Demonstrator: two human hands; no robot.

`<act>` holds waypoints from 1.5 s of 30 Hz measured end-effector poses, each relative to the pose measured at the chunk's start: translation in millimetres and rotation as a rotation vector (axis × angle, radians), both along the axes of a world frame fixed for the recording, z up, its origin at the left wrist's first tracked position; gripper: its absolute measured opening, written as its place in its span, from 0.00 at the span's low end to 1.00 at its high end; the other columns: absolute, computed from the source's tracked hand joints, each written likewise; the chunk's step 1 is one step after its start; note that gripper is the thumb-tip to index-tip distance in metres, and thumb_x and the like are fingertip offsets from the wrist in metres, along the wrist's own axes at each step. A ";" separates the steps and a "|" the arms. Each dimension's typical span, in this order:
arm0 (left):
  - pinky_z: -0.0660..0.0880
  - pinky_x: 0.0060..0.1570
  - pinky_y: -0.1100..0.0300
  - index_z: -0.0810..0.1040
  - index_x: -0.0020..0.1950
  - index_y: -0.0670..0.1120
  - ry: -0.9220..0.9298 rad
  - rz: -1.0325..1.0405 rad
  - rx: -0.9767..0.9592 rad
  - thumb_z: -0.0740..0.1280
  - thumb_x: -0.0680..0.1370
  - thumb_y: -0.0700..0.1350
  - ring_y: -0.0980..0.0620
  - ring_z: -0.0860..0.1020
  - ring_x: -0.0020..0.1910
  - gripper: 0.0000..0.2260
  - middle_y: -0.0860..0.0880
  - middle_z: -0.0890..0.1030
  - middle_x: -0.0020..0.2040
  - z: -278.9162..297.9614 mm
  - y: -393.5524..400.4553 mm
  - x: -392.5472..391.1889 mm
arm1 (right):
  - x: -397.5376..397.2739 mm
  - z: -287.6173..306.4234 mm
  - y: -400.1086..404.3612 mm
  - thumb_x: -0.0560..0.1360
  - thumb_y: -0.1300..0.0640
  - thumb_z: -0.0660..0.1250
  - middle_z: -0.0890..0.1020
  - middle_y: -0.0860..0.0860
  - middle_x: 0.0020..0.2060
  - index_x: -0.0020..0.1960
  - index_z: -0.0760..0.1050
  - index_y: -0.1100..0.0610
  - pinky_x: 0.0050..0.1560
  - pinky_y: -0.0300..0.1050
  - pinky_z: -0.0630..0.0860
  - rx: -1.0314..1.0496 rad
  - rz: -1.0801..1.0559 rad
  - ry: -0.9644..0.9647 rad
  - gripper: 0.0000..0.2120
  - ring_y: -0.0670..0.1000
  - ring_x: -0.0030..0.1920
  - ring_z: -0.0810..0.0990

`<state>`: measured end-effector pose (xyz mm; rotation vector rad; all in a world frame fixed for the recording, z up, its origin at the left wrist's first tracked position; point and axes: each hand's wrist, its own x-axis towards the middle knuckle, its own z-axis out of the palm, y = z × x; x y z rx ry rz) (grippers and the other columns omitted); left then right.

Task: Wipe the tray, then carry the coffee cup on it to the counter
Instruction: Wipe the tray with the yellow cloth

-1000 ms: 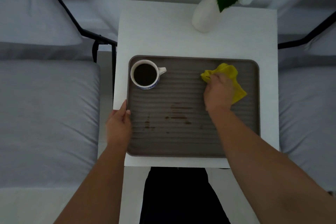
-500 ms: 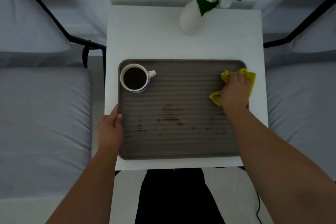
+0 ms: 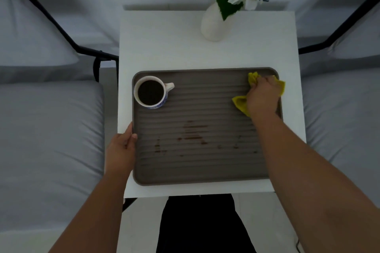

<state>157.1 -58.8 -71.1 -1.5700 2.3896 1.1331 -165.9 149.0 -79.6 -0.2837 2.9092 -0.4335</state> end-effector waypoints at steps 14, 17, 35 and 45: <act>0.66 0.50 0.61 0.69 0.72 0.55 0.021 0.011 0.004 0.60 0.81 0.46 0.51 0.75 0.47 0.18 0.49 0.76 0.48 4.3 2.3 -2.2 | 56.4 10.0 -45.5 0.73 0.52 0.61 0.67 0.60 0.68 0.59 0.78 0.50 0.62 0.61 0.64 0.085 0.278 -0.018 0.16 0.67 0.64 0.65; 0.66 0.50 0.61 0.69 0.72 0.54 0.029 0.019 0.017 0.60 0.81 0.46 0.52 0.75 0.47 0.19 0.49 0.76 0.48 3.1 3.2 -1.4 | 56.3 7.1 -32.6 0.73 0.52 0.64 0.70 0.58 0.67 0.59 0.78 0.47 0.57 0.63 0.67 0.073 0.293 -0.011 0.15 0.67 0.62 0.67; 0.74 0.60 0.55 0.71 0.69 0.62 0.172 0.061 0.138 0.61 0.80 0.50 0.55 0.78 0.57 0.18 0.54 0.81 0.56 -10.1 -2.8 9.4 | 75.5 4.7 -72.4 0.67 0.60 0.70 0.74 0.59 0.61 0.60 0.77 0.49 0.55 0.58 0.70 0.151 0.577 0.004 0.22 0.65 0.57 0.73; 0.63 0.44 0.72 0.68 0.73 0.51 0.076 0.015 -0.037 0.59 0.81 0.43 0.54 0.73 0.44 0.19 0.46 0.74 0.47 -0.5 6.6 -0.7 | 137.4 2.0 -94.9 0.68 0.59 0.60 0.76 0.60 0.60 0.63 0.76 0.48 0.49 0.57 0.72 0.145 0.757 0.022 0.24 0.65 0.51 0.74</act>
